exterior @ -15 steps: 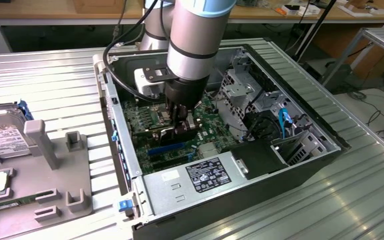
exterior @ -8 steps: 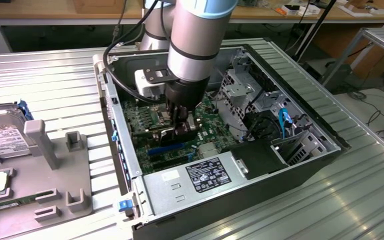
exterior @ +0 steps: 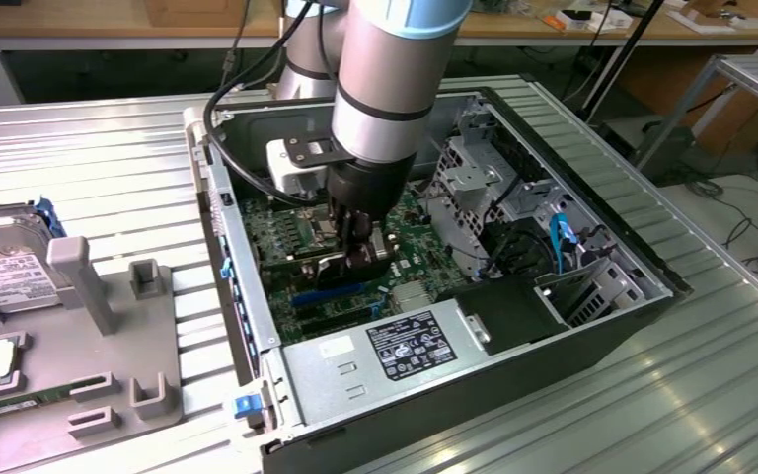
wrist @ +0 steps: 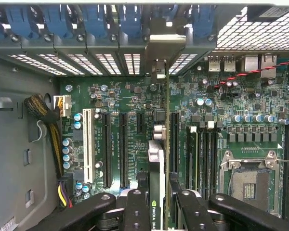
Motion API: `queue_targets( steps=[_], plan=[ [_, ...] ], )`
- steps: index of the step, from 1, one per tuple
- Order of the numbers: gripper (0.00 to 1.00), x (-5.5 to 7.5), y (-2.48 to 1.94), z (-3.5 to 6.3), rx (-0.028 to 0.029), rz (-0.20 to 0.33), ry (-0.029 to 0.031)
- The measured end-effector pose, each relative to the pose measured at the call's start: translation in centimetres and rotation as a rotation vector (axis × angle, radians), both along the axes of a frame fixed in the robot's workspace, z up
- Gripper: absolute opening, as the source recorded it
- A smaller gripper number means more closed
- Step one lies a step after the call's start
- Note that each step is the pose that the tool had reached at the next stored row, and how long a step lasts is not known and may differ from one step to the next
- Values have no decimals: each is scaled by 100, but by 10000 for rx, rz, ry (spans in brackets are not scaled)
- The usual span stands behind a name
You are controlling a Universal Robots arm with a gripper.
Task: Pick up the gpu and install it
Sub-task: 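Insert the gpu into the slot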
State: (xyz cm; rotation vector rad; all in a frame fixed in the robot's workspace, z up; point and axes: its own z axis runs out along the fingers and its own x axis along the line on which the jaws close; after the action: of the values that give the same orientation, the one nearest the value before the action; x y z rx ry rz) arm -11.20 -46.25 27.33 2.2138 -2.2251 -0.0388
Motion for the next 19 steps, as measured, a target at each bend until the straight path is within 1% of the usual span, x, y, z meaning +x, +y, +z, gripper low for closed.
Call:
queue_targets(
  steps=[4, 6, 9, 12, 19],
  plan=[
    [27, 1, 0, -2, -1, -32, 0],
    [27, 21, 0, -9, 2, -86, -1],
    [27, 42, 0, -8, -7, -103, 0],
    [27, 44, 2, -16, 14, -103, -3],
    [27, 43, 1, -59, 16, -103, -1]
  ],
)
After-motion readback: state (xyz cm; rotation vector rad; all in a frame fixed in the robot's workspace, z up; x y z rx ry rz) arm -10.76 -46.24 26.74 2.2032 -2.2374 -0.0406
